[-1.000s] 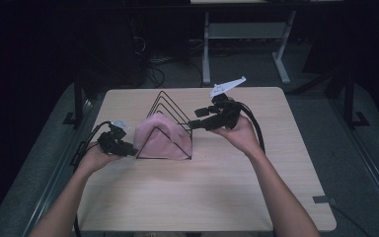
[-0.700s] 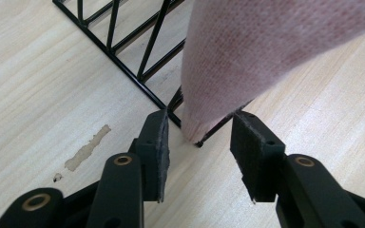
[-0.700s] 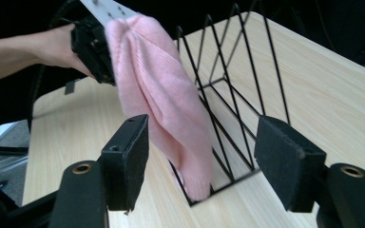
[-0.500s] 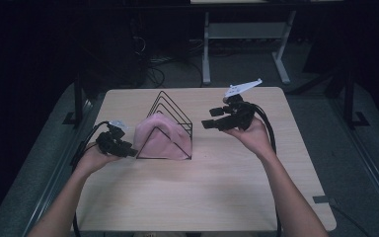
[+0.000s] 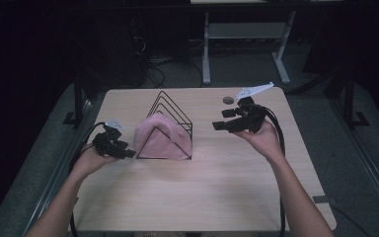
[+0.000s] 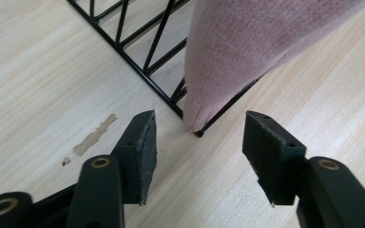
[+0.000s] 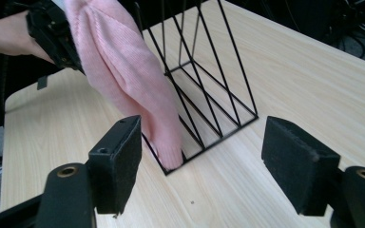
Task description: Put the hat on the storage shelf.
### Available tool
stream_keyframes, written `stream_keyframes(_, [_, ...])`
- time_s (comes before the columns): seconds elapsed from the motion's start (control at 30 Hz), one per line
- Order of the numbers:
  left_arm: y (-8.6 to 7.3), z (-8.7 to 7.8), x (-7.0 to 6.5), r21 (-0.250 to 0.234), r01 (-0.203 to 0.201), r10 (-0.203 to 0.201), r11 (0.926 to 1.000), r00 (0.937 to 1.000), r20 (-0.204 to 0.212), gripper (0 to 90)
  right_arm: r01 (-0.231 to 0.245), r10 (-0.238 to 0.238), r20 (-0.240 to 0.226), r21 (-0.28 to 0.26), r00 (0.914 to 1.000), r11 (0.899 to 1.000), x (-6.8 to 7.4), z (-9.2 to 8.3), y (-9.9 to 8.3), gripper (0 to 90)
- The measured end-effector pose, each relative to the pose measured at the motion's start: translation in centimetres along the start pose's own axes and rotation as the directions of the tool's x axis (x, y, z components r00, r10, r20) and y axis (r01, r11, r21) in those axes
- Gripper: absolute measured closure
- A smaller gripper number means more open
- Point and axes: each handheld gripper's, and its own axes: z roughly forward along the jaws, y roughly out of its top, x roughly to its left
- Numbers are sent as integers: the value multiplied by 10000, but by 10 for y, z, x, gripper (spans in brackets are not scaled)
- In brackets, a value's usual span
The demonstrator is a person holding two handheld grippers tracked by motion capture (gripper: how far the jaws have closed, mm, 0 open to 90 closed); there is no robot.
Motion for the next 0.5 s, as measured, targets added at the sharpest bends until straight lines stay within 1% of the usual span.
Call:
stream_keyframes(0.13, [-1, -3, -2, -93, 27, -28, 10000, 10000, -49, 425, -135, 134, 142, 83, 9998, 9999, -3, -5, -6, 281])
stream_keyframes(0.17, [-2, -3, -3, -122, 45, -45, 9999, 10000, -39, 420, -186, 183, 206, 116, 9996, 9998, -5, -7, -10, 278])
stream_keyframes(0.23, [-3, -4, -3, -99, -47, 47, 9999, 10000, -66, 413, -329, 325, 294, 128, 9990, 9994, -8, -12, -15, 278])
stream_keyframes(0.27, [-4, -4, -4, -96, -39, 39, 9999, 10000, -67, 408, -424, 420, 360, 102, 9985, 9990, -11, -16, -22, 278])
stream_keyframes(0.33, [-5, -5, -5, -98, -64, 63, 9999, 10000, -68, 406, -563, 557, 450, 133, 9974, 9983, -12, -20, -27, 273])
stream_keyframes(0.4, [-7, -5, -5, -149, -3, 1, 9999, 10000, -81, 398, -579, 571, 523, 138, 9970, 9982, -13, -22, -30, 271])
stream_keyframes(0.43, [-10, -5, -6, -169, 53, -54, 9998, 10000, -83, 392, -667, 660, 579, 111, 9961, 9977, -15, -26, -37, 268])
stream_keyframes(0.5, [-12, -5, -7, -149, 92, -93, 9998, 9999, -75, 384, -809, 798, 664, 138, 9946, 9966, -18, -31, -43, 262])
